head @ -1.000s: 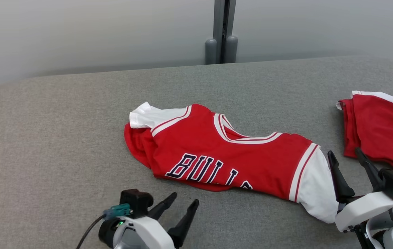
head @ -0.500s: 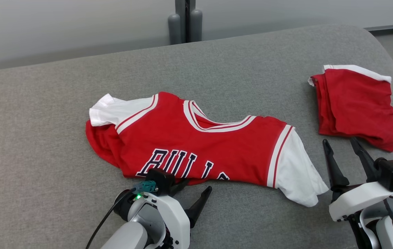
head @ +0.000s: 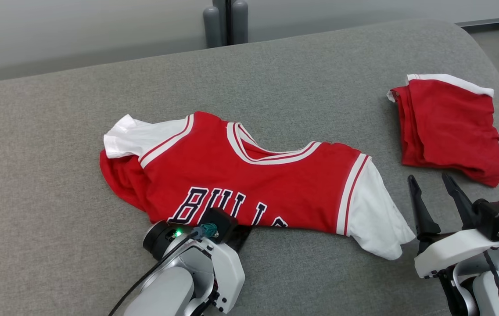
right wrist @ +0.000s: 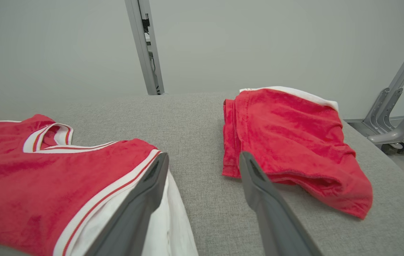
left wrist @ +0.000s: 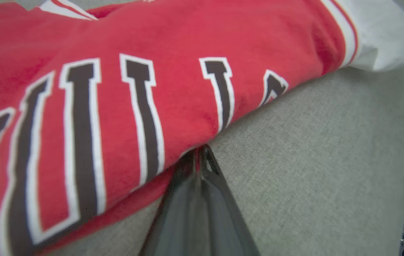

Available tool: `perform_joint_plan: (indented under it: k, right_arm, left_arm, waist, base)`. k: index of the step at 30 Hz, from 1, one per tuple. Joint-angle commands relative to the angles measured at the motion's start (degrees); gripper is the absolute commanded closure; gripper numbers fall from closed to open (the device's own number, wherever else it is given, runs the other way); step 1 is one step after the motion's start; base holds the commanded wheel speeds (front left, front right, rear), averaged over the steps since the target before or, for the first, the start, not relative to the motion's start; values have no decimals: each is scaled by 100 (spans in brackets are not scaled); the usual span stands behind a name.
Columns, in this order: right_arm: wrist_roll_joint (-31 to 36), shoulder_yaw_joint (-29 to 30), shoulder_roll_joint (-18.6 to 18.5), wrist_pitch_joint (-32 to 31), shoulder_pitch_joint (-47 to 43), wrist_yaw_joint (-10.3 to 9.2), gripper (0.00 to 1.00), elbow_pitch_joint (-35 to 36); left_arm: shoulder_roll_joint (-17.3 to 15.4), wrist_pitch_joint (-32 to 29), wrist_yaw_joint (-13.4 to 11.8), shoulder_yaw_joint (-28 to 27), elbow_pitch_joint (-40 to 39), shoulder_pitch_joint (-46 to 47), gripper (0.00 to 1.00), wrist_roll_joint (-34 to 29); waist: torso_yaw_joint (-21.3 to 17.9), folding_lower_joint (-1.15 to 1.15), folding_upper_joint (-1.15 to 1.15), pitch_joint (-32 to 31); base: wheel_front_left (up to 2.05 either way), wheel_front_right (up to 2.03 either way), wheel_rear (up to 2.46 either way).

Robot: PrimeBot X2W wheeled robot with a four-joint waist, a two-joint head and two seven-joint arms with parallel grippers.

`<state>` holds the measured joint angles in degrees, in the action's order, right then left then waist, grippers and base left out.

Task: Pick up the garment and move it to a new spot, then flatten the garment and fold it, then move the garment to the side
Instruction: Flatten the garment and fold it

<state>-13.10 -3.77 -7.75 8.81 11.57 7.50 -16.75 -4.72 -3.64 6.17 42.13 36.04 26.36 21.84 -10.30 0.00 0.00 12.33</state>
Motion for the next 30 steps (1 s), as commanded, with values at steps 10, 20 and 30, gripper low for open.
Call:
perform_joint_plan:
  k: [10,20,30]
  right_arm:
    - [-22,-34,-85,24,-51,0,0,-107]
    - [-60,-9,-116,-45,-181,-1,0,-106]
    - [-101,26,-138,-144,-280,-1,0,-104]
  left_arm:
    - [-3,63,38,58,-330,4,100,273]
    - [-695,-544,-135,-292,-1796,-540,100,760]
    - [-1806,-1242,-741,-939,-3468,-1489,100,1182]
  waist:
    - [509,0,0,-380]
    - [1025,0,0,-636]
    - [1374,0,0,-700]
  base:
    - [0,0,0]
    - [0,0,0]
    - [0,0,0]
